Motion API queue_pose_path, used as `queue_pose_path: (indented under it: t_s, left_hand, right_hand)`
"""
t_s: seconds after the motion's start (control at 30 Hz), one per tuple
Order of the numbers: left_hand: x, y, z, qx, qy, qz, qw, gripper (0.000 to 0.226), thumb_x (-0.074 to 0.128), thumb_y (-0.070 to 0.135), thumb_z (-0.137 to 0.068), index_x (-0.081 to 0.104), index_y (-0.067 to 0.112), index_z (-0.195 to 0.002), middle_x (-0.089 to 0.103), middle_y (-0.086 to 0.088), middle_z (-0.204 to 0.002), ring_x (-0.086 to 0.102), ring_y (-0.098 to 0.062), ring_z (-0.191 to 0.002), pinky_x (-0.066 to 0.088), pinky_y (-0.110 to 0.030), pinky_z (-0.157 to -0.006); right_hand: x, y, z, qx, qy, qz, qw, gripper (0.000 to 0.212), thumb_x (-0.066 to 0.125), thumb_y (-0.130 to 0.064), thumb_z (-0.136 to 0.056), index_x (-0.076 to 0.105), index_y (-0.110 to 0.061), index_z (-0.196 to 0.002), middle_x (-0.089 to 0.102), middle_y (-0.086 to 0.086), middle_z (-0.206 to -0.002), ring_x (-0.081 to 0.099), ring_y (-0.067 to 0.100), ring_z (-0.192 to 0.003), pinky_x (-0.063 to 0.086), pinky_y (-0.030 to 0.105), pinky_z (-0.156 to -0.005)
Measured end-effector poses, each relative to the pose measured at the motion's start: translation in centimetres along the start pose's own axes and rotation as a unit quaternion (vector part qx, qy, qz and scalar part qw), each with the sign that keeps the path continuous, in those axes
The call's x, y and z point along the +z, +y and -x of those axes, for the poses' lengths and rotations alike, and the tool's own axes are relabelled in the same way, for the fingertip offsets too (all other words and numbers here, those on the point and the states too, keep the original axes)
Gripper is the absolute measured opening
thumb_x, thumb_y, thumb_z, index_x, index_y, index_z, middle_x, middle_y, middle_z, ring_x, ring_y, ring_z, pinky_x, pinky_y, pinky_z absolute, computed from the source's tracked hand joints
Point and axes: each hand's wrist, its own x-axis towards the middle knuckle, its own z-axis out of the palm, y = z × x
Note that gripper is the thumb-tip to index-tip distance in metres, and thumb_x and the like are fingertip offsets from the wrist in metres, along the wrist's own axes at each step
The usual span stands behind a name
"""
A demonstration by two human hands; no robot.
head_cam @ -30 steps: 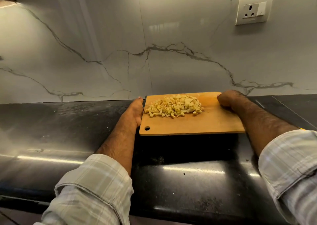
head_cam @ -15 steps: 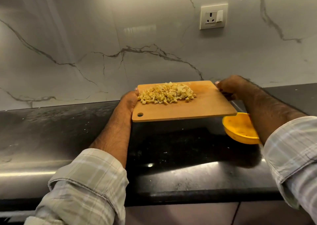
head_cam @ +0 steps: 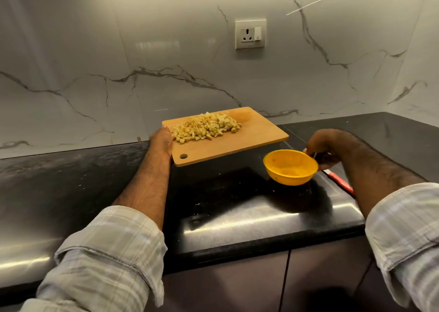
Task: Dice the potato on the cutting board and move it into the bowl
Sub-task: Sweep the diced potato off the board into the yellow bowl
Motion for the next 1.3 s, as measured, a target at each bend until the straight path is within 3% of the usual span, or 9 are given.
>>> queue_pose_path:
  t_s: [0.27, 0.6, 0.73, 0.83, 0.9, 0.97, 1.1, 1.17, 1.3]
  left_hand:
    - [0.2, 0.4, 0.8, 0.017, 0.032, 0.034, 0.999, 0.043, 0.048, 0.04, -0.111, 0.057, 0.009, -0.138, 0.056, -0.002, -0.085, 0.057, -0.017, -0.07, 0.044, -0.031, -0.051]
    - [-0.2, 0.2, -0.1, 0.019, 0.032, 0.07, 0.997, 0.04, 0.048, 0.038, -0.111, 0.061, 0.01, -0.136, 0.064, -0.003, -0.096, 0.061, -0.016, -0.071, 0.045, -0.03, -0.048]
    - [-0.2, 0.0, 0.1, 0.025, 0.024, 0.065, 0.997, 0.038, 0.047, 0.039, -0.111, 0.061, 0.01, -0.133, 0.062, -0.003, -0.095, 0.061, -0.018, -0.074, 0.048, -0.031, -0.053]
    - [-0.1, -0.5, -0.1, 0.024, -0.008, 0.073, 0.997, 0.038, 0.048, 0.043, -0.11, 0.063, 0.01, -0.123, 0.07, -0.006, -0.106, 0.069, -0.023, -0.084, 0.055, -0.032, -0.06]
    - [0.2, -0.9, -0.6, 0.022, -0.022, 0.067, 0.997, 0.04, 0.049, 0.046, -0.109, 0.067, 0.013, -0.122, 0.073, -0.008, -0.101, 0.072, -0.026, -0.082, 0.055, -0.033, -0.059]
    - [0.8, -1.4, -1.7, 0.029, -0.03, 0.064, 0.997, 0.041, 0.049, 0.046, -0.108, 0.068, 0.012, -0.12, 0.073, -0.01, -0.101, 0.073, -0.028, -0.083, 0.058, -0.035, -0.062]
    - [2.4, -2.0, -5.1, 0.035, -0.051, 0.078, 0.995, 0.043, 0.053, 0.048, -0.106, 0.073, 0.013, -0.118, 0.077, -0.012, -0.111, 0.076, -0.032, -0.095, 0.064, -0.05, -0.083]
    - [2.7, -1.9, -5.4, 0.034, -0.067, 0.094, 0.993, 0.04, 0.054, 0.047, -0.106, 0.074, 0.013, -0.114, 0.078, -0.013, -0.108, 0.076, -0.032, -0.095, 0.063, -0.055, -0.088]
    - [3.4, -2.3, -6.6, 0.041, -0.079, 0.099, 0.991, 0.04, 0.054, 0.046, -0.107, 0.074, 0.011, -0.111, 0.078, -0.015, -0.106, 0.076, -0.032, -0.092, 0.063, -0.052, -0.084]
  right_hand:
    - [3.0, -2.9, 2.3, -0.082, -0.015, -0.054, 0.995, 0.025, 0.058, -0.018, -0.108, 0.063, 0.006, -0.11, 0.071, 0.025, -0.099, 0.074, 0.032, -0.074, 0.063, 0.038, -0.053]
    - [7.0, -8.2, 5.5, -0.106, -0.095, -0.081, 0.987, 0.015, 0.053, -0.013, -0.109, 0.062, -0.001, -0.108, 0.069, 0.023, -0.107, 0.072, 0.03, -0.082, 0.065, 0.037, -0.057]
    - [6.8, -8.8, 7.1, -0.091, -0.113, -0.046, 0.988, 0.011, 0.055, -0.012, -0.109, 0.064, -0.005, -0.106, 0.063, 0.015, -0.078, 0.063, 0.021, -0.057, 0.057, 0.03, -0.044]
    - [4.7, -9.4, 7.4, -0.157, 0.039, 0.012, 0.987, 0.02, 0.064, -0.024, -0.104, 0.068, -0.007, -0.096, 0.062, 0.006, -0.066, 0.056, 0.014, -0.045, 0.046, 0.023, -0.043]
    - [3.7, -9.9, 6.4, -0.273, 0.222, 0.038, 0.935, 0.035, 0.069, -0.043, -0.098, 0.075, -0.009, -0.096, 0.071, 0.004, -0.078, 0.066, 0.017, -0.066, 0.049, 0.028, -0.058]
    - [4.1, -10.5, 5.2, -0.374, 0.3, 0.005, 0.878, 0.044, 0.069, -0.057, -0.094, 0.075, -0.015, -0.107, 0.072, 0.005, -0.096, 0.067, 0.021, -0.087, 0.051, 0.032, -0.072]
    - [6.4, -12.4, 2.2, -0.428, 0.188, 0.013, 0.884, 0.096, 0.063, -0.087, -0.076, 0.038, -0.038, -0.155, 0.037, 0.008, -0.16, 0.039, 0.036, -0.145, 0.043, 0.056, -0.114]
    - [6.8, -13.7, 1.2, -0.431, 0.157, 0.018, 0.889, 0.113, 0.056, -0.096, -0.069, 0.022, -0.041, -0.162, 0.02, 0.005, -0.17, 0.024, 0.037, -0.154, 0.03, 0.059, -0.122]
    - [6.8, -16.5, -0.6, -0.439, 0.128, -0.003, 0.889, 0.118, 0.046, -0.105, -0.063, 0.023, -0.046, -0.162, 0.018, -0.001, -0.173, 0.024, 0.031, -0.156, 0.029, 0.058, -0.123]
